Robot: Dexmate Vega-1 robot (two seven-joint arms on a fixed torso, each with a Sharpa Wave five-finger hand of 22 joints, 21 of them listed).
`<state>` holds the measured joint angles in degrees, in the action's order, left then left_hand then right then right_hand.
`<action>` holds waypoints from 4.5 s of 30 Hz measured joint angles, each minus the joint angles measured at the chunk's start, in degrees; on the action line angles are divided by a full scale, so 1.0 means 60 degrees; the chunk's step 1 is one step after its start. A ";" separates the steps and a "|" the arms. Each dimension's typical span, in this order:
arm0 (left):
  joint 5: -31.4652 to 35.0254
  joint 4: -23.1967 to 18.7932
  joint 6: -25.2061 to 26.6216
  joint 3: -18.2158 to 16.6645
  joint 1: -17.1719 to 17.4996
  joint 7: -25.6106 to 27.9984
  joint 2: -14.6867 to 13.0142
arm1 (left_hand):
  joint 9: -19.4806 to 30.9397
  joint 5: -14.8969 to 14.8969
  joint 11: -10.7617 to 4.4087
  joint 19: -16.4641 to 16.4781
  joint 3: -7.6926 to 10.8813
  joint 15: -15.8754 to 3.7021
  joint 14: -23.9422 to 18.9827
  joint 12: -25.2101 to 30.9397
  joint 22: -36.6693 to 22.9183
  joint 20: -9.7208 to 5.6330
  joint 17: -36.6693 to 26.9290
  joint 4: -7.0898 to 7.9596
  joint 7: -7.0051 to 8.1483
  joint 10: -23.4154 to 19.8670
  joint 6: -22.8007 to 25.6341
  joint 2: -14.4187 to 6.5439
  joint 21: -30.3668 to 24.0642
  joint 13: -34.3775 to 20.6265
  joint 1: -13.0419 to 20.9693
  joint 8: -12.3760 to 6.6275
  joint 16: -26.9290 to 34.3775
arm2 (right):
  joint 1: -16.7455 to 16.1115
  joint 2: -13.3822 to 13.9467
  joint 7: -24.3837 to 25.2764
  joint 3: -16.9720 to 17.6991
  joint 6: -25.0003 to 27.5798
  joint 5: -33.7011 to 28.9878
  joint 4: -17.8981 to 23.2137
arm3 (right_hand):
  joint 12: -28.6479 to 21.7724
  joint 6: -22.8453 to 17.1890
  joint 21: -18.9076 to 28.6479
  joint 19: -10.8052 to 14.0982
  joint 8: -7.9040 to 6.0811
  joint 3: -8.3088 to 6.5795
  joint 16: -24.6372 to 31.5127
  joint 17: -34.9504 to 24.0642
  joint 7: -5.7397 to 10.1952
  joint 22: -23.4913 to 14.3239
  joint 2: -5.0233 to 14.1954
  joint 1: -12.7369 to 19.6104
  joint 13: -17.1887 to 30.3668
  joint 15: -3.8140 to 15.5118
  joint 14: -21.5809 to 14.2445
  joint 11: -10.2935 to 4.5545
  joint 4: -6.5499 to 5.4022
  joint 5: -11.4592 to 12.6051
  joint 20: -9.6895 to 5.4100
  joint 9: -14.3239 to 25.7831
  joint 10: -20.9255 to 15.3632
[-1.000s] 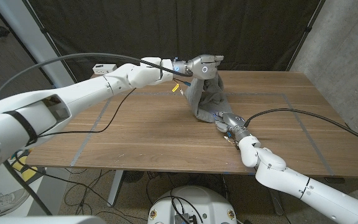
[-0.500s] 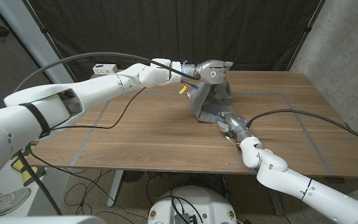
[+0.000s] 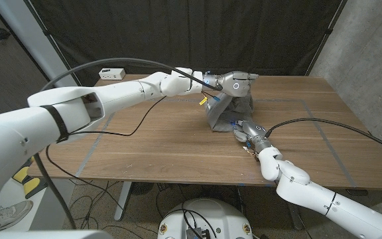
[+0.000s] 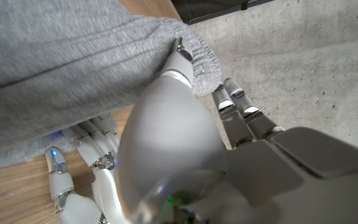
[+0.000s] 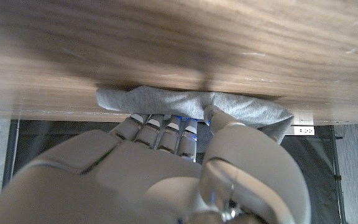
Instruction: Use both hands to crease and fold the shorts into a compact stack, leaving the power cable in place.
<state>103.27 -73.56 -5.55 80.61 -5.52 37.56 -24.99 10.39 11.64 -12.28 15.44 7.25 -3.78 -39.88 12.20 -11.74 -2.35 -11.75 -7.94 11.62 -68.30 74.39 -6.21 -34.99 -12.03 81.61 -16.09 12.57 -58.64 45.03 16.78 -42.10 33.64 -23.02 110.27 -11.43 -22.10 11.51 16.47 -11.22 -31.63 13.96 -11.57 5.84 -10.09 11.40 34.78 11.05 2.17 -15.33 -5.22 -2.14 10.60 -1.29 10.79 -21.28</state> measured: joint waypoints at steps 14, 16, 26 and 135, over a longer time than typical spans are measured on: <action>-0.0466 0.0350 0.0193 0.0637 -0.0141 -0.0058 0.0325 | 0.0040 0.0781 0.0100 -0.0416 -0.0339 0.0134 0.1492 -0.0304 0.0126 0.0273 0.0184 0.0645 0.0180 0.4286 -0.6047 0.0396 -0.0065 0.0129 -0.2649 0.0956 -0.0331 | -0.0050 0.0180 -0.0166 -0.0002 0.0125 0.0042 0.0234 | 0.0073 0.0000 0.0041 -0.0158 0.0000 0.0080 0.0000 -0.0012 0.0000 0.0021 0.0000 0.0000 -0.0002 0.0052 0.0052 0.0336 0.0079 -0.0038 0.0157 -0.0002 0.0263; -0.0493 0.0350 0.0193 0.0637 -0.0141 -0.0307 0.0325 | 0.0040 0.0909 0.0099 -0.0534 -0.0395 0.0152 0.1743 -0.0304 0.0137 0.0391 0.0183 0.0745 0.0181 0.4726 -0.6527 0.0442 0.0002 0.0113 -0.2978 0.0956 -0.0349 | -0.0044 0.0191 -0.0166 -0.0013 0.0125 0.0042 0.0254 | 0.0073 0.0000 0.0041 -0.0188 0.0000 0.0080 0.0000 -0.0011 0.0000 0.0020 0.0000 0.0000 -0.0003 0.0052 0.0052 0.0363 0.0079 -0.0037 0.0187 -0.0002 0.0290; -0.0413 -0.0375 0.0618 0.0708 0.0150 -0.0947 -0.0024 | 0.0041 0.1313 0.0113 -0.0686 -0.0419 0.0192 0.2680 -0.0303 0.0109 0.0543 0.0156 0.1458 0.0177 0.6387 -0.8408 -0.0189 0.0042 0.0112 -0.4340 0.0992 -0.0350 | 0.0009 0.0244 -0.0395 -0.0084 0.0267 -0.0001 0.0380 | 0.0073 0.0000 0.0039 -0.0187 0.0036 0.0119 0.0000 -0.0009 0.0000 0.0018 0.0000 0.0000 0.0003 0.0052 0.0052 0.0362 0.0118 -0.0037 0.0187 -0.0002 0.0290; -0.8599 -0.6061 0.2627 -0.7329 0.8087 -0.3183 -0.2506 | -0.0047 -0.0072 0.2166 -0.2573 0.2571 0.1097 0.7180 -0.0377 0.0137 0.1361 0.0244 0.2989 -0.2197 1.2158 -1.3202 -0.0906 0.0523 0.0317 -0.7274 0.1096 -0.0439 | -0.3409 0.1494 0.2079 0.3415 0.0098 0.1236 0.3410 | 0.0167 0.0533 0.0026 0.0157 0.0110 0.0779 -0.0284 -0.0110 -0.0118 -0.0010 0.0024 -0.1436 0.0008 0.0002 0.0790 0.0546 -0.0701 0.0037 0.0042 -0.0002 0.0995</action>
<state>51.67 -109.93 10.22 36.64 43.00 18.47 -40.03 10.11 11.21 0.71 0.00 22.67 2.80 3.20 9.94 -10.92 5.82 -10.29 9.99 -1.56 4.64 -4.82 -11.64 -31.86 -10.12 37.96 -9.52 9.94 -79.10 54.00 29.26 -21.61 34.22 -15.61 130.73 -10.43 -18.90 11.67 17.42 -10.55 -26.96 12.25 -12.24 5.13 -10.15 11.54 26.17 11.10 2.18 -10.59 -1.94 -6.34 10.81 -1.04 10.78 -15.31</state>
